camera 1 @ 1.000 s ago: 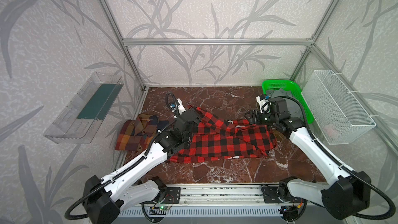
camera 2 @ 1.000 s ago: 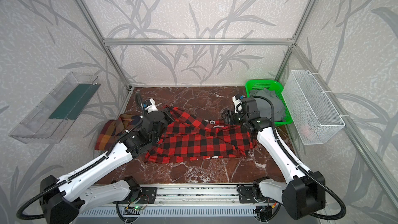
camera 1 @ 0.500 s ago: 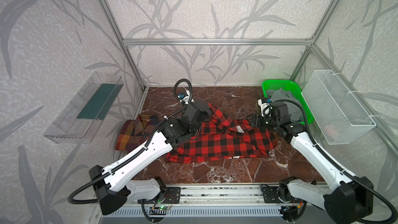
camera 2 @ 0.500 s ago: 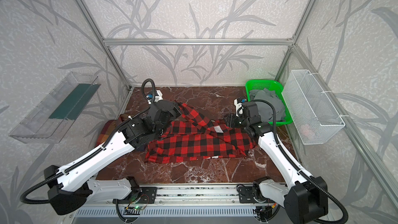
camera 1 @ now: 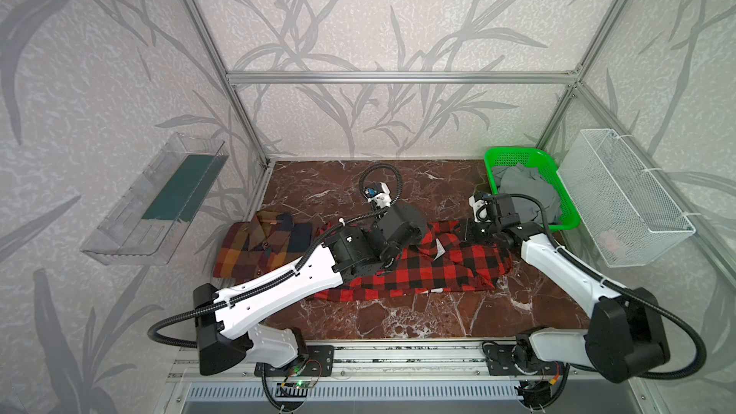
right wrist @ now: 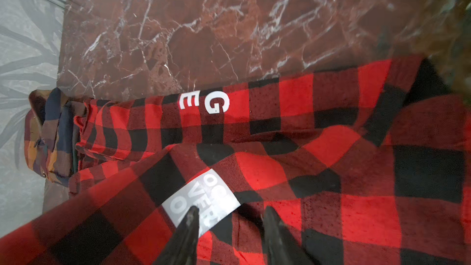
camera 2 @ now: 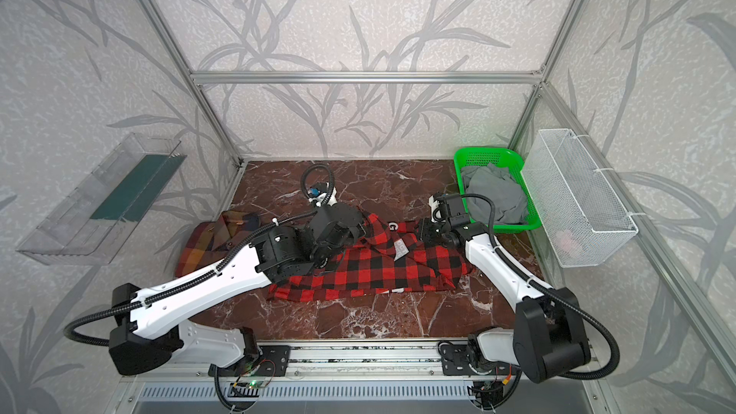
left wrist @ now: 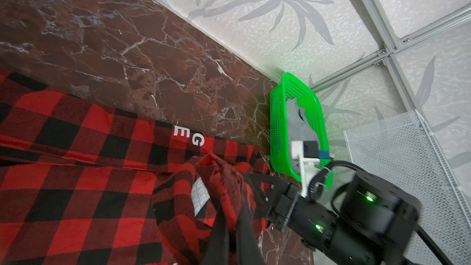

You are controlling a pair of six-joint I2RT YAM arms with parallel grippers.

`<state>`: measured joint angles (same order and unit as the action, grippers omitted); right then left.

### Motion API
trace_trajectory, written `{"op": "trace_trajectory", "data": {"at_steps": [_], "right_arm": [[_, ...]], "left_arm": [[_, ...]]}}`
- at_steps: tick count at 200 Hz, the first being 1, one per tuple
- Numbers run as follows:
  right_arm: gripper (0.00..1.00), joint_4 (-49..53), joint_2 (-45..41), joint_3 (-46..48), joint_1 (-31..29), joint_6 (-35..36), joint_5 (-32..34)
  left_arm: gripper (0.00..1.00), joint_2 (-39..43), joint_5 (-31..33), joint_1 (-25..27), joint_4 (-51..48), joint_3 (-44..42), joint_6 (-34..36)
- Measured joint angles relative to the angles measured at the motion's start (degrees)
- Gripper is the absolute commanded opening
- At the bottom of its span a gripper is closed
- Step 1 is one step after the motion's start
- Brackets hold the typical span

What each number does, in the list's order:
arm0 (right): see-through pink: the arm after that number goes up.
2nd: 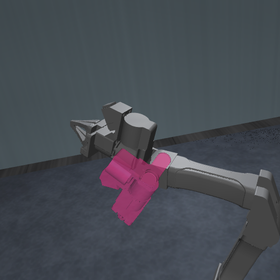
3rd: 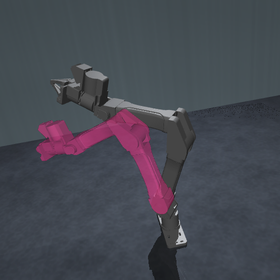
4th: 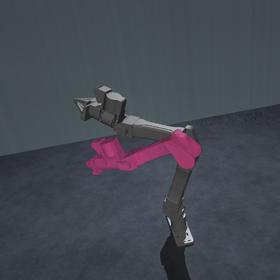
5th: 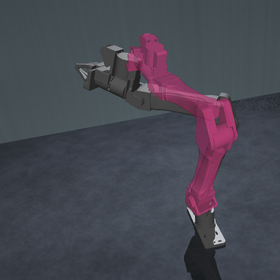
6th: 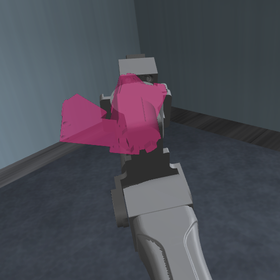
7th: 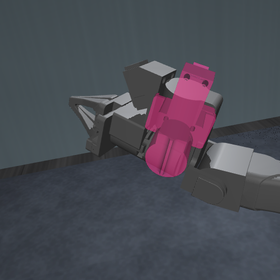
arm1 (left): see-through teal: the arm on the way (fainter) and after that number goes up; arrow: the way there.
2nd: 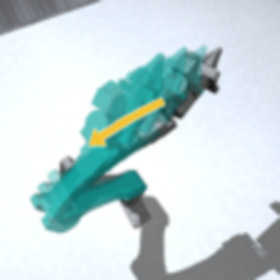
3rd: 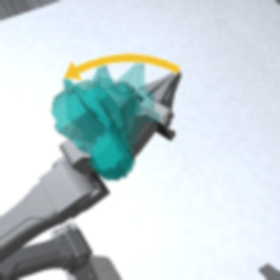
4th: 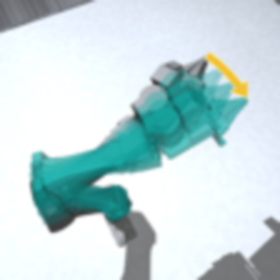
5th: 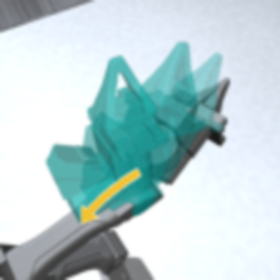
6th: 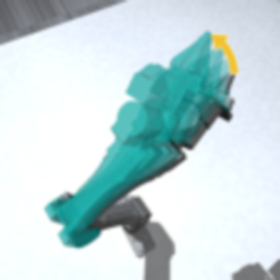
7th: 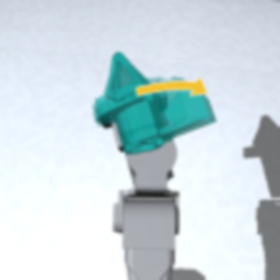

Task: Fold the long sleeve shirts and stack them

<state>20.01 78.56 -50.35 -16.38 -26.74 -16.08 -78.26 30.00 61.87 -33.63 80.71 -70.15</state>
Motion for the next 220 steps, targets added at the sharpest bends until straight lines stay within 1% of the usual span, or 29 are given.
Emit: {"op": "trace_trajectory", "data": {"at_steps": [10, 22, 33, 46, 56, 66, 84, 95, 113, 136, 156, 175, 187, 204, 212, 220], "right_arm": [[0.44, 0.0, 0.5, 0.2, -0.3, -0.1, 0.0], [0.50, -1.2, -1.3, 1.6, -0.5, -0.3, -0.3], [0.59, -3.6, -5.6, 4.3, -0.5, -0.8, -0.6], [0.65, -7.0, -13.0, 8.5, -0.5, -1.7, -1.8], [0.67, -9.4, -18.4, 11.0, -0.3, -2.5, -3.2], [0.68, -12.6, -23.0, 12.9, -0.1, -3.5, -6.0], [0.70, -18.9, -26.9, 14.7, 0.0, -5.5, -11.7], [0.74, -24.4, -27.3, 16.5, -0.1, -7.1, -15.5], [0.77, -31.6, -27.1, 20.3, -0.6, -9.1, -20.1], [0.78, -36.7, -25.2, 22.3, -2.7, -9.2, -22.7], [0.78, -45.4, -21.1, 22.2, -3.7, -10.9, -25.4], [0.78, -54.8, -14.6, 22.0, -4.5, -13.8, -27.8], [0.73, -59.1, -10.5, 21.6, -5.4, -15.2, -29.1], [0.56, -64.3, -6.6, 21.3, -6.5, -17.0, -30.6], [0.43, -66.5, -5.7, 21.2, -6.9, -17.7, -31.4], [0.27, -68.4, -5.5, 21.2, -7.0, -18.5, -32.0]], "left_arm": [[0.00, 0.0, 0.1, 0.6, -0.2, 0.4, -0.7], [0.00, 0.0, 0.2, 0.8, -0.1, 0.7, -1.4], [0.00, 0.0, 0.3, 0.8, 0.1, 0.7, -1.5], [0.00, 0.1, 0.5, 0.8, 0.5, 0.5, -1.5], [0.00, 0.2, 0.8, 0.8, 1.4, 0.0, -1.5], [0.00, 0.4, 1.1, 0.8, 2.0, -0.8, -1.4], [0.00, 0.4, 1.4, 0.8, 2.9, -1.9, -1.2], [0.00, 0.4, 1.5, 0.8, 3.3, -2.2, -0.7], [0.00, 0.4, 1.4, 0.7, 4.8, -2.4, 0.3], [0.00, 0.6, 0.3, 0.7, 8.3, -3.7, 2.3], [0.00, 0.6, -0.6, 0.7, 10.4, -5.3, 3.7], [0.00, 0.9, -1.6, 0.7, 12.6, -7.1, 4.8], [0.00, 1.2, -2.0, 0.7, 13.5, -8.1, 5.3], [0.00, 1.5, -2.6, 0.6, 14.9, -9.0, 6.2], [0.00, 1.7, -2.8, 0.6, 15.5, -9.3, 6.6], [0.00, 2.0, -2.9, 0.6, 16.2, -9.7, 7.1]]}}
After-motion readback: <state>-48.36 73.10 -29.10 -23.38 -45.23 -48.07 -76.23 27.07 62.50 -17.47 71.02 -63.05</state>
